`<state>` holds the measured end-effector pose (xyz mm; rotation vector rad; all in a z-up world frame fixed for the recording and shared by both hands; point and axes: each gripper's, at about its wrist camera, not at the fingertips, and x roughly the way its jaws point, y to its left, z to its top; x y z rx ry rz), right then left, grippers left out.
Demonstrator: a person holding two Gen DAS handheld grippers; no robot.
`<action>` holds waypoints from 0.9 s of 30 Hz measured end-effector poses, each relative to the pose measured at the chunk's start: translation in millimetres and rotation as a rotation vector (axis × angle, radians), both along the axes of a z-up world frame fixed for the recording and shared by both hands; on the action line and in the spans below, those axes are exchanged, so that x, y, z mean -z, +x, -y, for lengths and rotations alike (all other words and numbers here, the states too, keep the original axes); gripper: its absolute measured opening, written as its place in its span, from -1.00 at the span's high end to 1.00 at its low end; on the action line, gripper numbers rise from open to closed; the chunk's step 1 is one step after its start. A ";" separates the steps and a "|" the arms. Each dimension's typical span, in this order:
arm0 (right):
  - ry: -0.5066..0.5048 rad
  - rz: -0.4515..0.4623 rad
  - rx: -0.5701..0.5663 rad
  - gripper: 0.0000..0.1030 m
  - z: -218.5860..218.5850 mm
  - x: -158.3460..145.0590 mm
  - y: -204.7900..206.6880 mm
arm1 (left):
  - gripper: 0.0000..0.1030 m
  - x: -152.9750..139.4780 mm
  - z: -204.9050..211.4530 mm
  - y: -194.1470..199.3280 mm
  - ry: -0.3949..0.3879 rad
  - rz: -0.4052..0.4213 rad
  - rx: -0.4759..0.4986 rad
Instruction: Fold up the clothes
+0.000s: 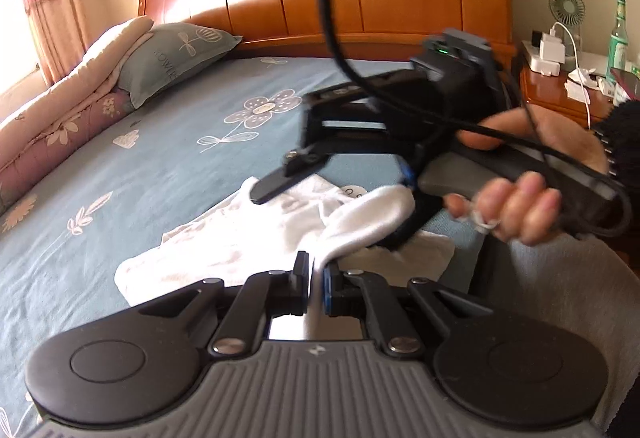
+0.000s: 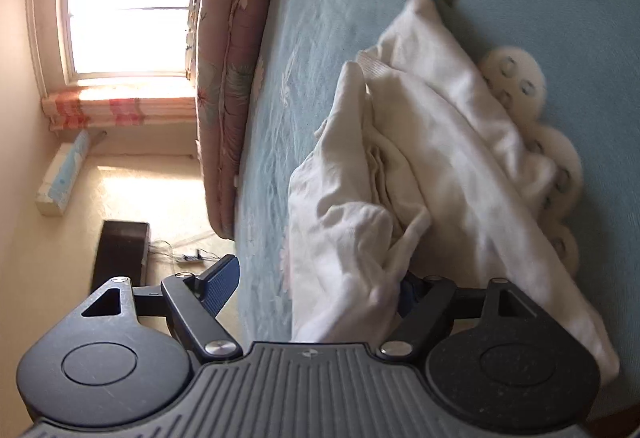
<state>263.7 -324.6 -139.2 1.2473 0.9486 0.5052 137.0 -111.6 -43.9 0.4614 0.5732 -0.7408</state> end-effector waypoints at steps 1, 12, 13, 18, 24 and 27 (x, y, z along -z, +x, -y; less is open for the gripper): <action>-0.024 0.002 -0.006 -0.60 -0.8 -1.8 4.6 | 0.90 0.2 -0.9 -0.7 0.003 0.000 -0.001; -0.060 -0.008 -0.021 -0.60 11.8 1.7 -2.4 | 0.06 28.6 43.7 -28.2 0.308 0.261 0.106; -0.056 -0.010 -0.021 -0.60 12.0 2.1 -2.7 | 0.05 34.2 51.6 -34.2 0.368 0.316 0.131; -0.078 -0.001 -0.031 -0.60 11.3 -2.1 -4.4 | 0.03 63.3 83.7 -49.8 0.579 0.494 0.213; -0.092 0.016 -0.039 -0.60 13.8 -7.8 -5.4 | 0.96 50.4 83.5 -32.6 0.478 0.401 0.105; -0.090 -0.003 -0.025 -0.59 17.7 -1.8 0.1 | 0.97 34.9 73.0 -26.6 0.412 0.354 0.060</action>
